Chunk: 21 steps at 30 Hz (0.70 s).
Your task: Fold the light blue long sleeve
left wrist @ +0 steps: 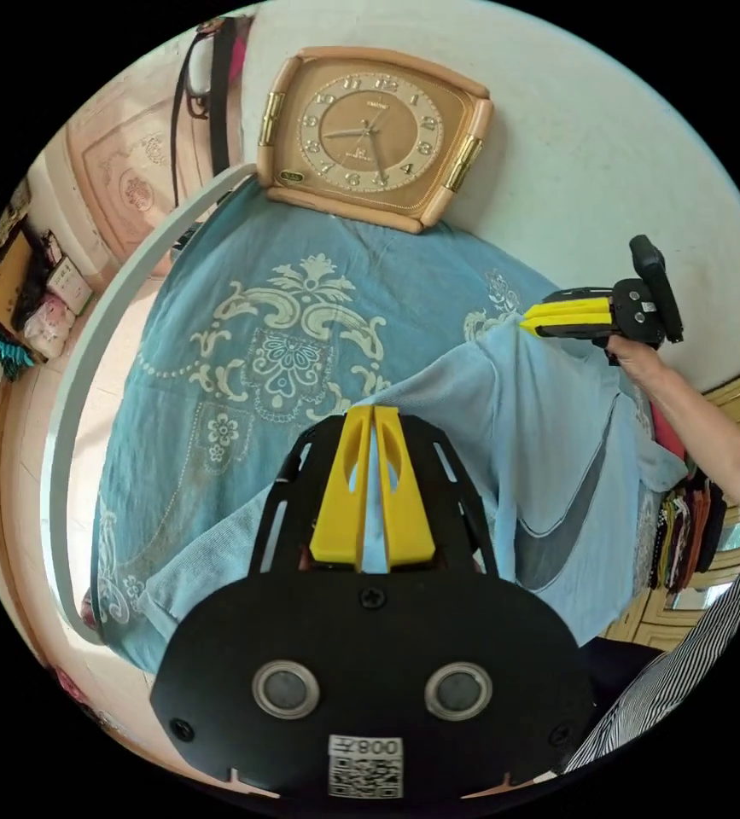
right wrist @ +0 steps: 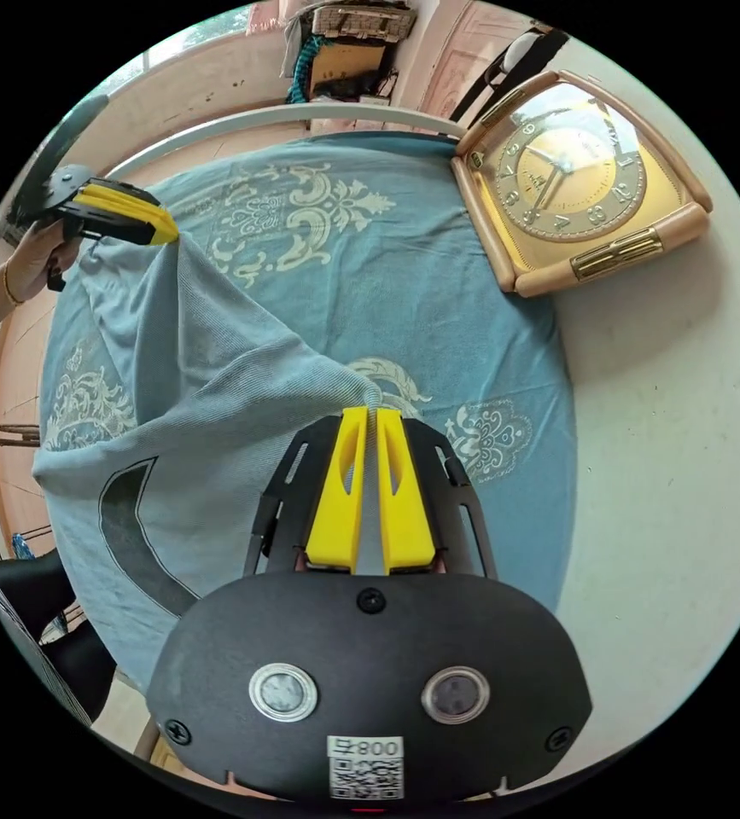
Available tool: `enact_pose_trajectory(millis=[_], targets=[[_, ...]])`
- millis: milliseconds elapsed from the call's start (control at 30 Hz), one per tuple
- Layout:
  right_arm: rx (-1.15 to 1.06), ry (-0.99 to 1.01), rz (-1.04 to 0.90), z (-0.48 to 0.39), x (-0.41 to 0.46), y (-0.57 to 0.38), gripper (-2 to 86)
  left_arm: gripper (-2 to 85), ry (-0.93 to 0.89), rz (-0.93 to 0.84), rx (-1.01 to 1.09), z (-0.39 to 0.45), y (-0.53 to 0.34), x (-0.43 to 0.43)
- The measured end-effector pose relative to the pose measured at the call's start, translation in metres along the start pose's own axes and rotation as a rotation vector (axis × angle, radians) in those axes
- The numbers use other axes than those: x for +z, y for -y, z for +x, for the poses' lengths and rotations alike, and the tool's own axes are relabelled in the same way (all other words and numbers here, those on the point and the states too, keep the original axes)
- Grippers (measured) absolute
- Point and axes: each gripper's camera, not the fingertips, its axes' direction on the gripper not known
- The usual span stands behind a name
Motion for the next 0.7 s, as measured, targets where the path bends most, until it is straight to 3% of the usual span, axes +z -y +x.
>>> enact_pose_trajectory(millis=[233,367,567,700], targets=[[0.053,0.039,-0.146,0.011,0.034,0.000,4.0,1.3,-0.081,-0.019,-0.164,0.013,0.029,0.036],[0.151,0.059,-0.088,0.027,0.023,-0.021,6.8,1.6,-0.045,-0.007,-0.142,0.038,0.044,0.038],[0.392,0.178,0.097,0.087,-0.025,-0.121,10.6,2.8,-0.107,0.088,-0.127,0.079,0.063,0.031],[0.623,0.240,0.181,0.139,-0.051,-0.250,9.8,3.7,-0.190,0.024,0.028,0.143,0.096,0.055]])
